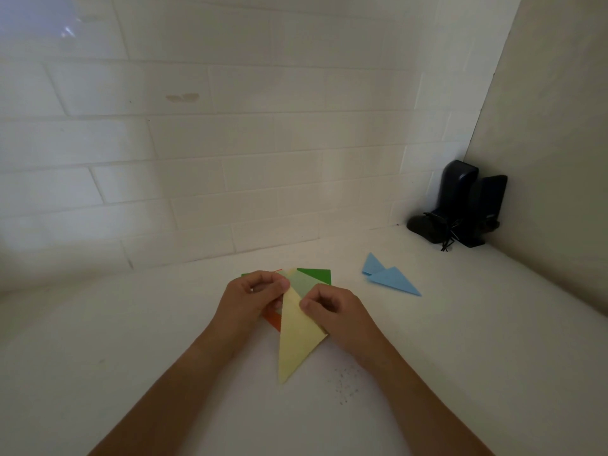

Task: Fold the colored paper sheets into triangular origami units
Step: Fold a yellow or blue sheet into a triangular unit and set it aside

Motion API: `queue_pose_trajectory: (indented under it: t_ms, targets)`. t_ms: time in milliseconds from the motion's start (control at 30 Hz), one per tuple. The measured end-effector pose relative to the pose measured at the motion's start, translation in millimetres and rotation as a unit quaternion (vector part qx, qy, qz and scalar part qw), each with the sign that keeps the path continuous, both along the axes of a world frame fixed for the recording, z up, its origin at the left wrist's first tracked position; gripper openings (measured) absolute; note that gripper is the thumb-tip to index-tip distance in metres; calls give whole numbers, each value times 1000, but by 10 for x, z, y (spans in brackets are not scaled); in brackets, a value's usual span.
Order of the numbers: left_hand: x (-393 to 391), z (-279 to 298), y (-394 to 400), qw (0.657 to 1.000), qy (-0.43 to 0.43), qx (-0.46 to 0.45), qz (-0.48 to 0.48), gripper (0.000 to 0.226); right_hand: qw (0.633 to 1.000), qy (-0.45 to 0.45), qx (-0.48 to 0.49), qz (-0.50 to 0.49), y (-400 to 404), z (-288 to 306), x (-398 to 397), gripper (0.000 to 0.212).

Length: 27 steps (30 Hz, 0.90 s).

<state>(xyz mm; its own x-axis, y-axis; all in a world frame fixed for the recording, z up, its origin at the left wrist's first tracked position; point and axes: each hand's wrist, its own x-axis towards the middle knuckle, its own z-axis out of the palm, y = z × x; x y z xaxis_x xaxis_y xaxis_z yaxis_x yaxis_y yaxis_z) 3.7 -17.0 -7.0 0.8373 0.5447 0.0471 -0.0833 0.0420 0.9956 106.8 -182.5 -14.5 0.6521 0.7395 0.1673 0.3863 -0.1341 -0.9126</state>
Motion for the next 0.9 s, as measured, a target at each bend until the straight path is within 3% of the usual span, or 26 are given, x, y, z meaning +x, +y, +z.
queue_pose_trajectory:
  t_ms: [300,500,900]
  targets:
    - [-7,-5,-73,999,17,-10,-48,35,1000,4,6,7,7,-18,6,25]
    - [-6,8,-99,998,12,-11,-64,22,1000,8,12,6,8,9,-12,30]
    - [12,-21,-102,997,-2,-12,-73,32,999,-6,25,38,0,-43,12,22]
